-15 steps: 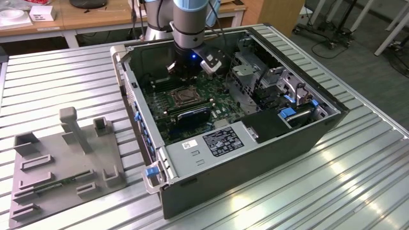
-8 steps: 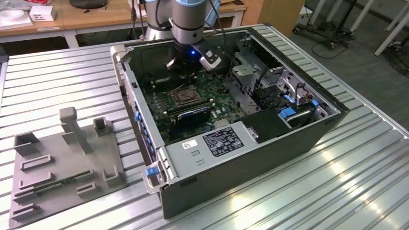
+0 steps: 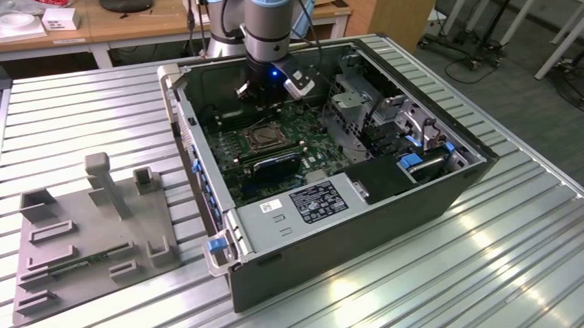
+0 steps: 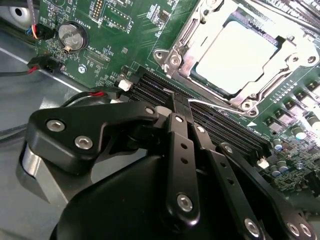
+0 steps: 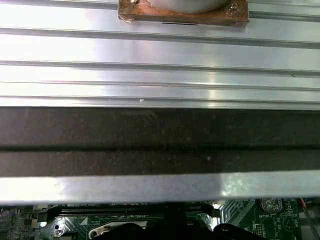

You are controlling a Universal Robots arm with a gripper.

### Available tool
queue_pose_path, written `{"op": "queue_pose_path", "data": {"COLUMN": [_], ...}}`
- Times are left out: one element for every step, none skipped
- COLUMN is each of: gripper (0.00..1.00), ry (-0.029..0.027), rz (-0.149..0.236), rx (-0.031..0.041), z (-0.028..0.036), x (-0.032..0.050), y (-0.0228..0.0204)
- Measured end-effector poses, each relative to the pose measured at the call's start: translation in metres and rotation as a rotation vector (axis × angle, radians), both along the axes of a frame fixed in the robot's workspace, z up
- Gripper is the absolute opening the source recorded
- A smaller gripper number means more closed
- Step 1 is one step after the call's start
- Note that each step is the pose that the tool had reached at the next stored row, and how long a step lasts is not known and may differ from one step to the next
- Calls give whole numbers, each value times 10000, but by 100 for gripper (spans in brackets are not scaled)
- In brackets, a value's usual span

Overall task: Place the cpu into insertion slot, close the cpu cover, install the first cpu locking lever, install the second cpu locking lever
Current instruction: 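Install the first cpu locking lever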

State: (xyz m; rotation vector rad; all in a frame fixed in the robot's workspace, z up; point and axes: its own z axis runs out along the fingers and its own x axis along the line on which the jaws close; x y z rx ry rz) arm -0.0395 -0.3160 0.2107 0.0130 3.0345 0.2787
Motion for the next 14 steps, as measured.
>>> {"op": "queue_pose_path", "data": {"gripper": [11, 11, 11, 11, 11, 11, 11, 11, 11, 11, 11, 11, 11, 11], "ry": [14, 97, 229, 354, 426, 440, 443, 446, 446, 445, 446, 447, 446, 447], "rz": [1, 0, -1, -1, 0, 0, -1, -1, 0, 2, 1, -1, -4, -6], "rx": [-1, -2, -4, -6, -6, -7, -7, -7, -6, -4, -5, -5, -4, -5], "z": [0, -1, -2, -2, -2, -2, -2, -2, -2, -3, -4, -6, -10, -15], "x": [1, 3, 7, 11, 13, 13, 12, 12, 13, 17, 24, 35, 45, 54], "y": [0, 1, 1, 0, 0, 0, 0, 0, -1, -4, -9, -13, -17, -20]}}
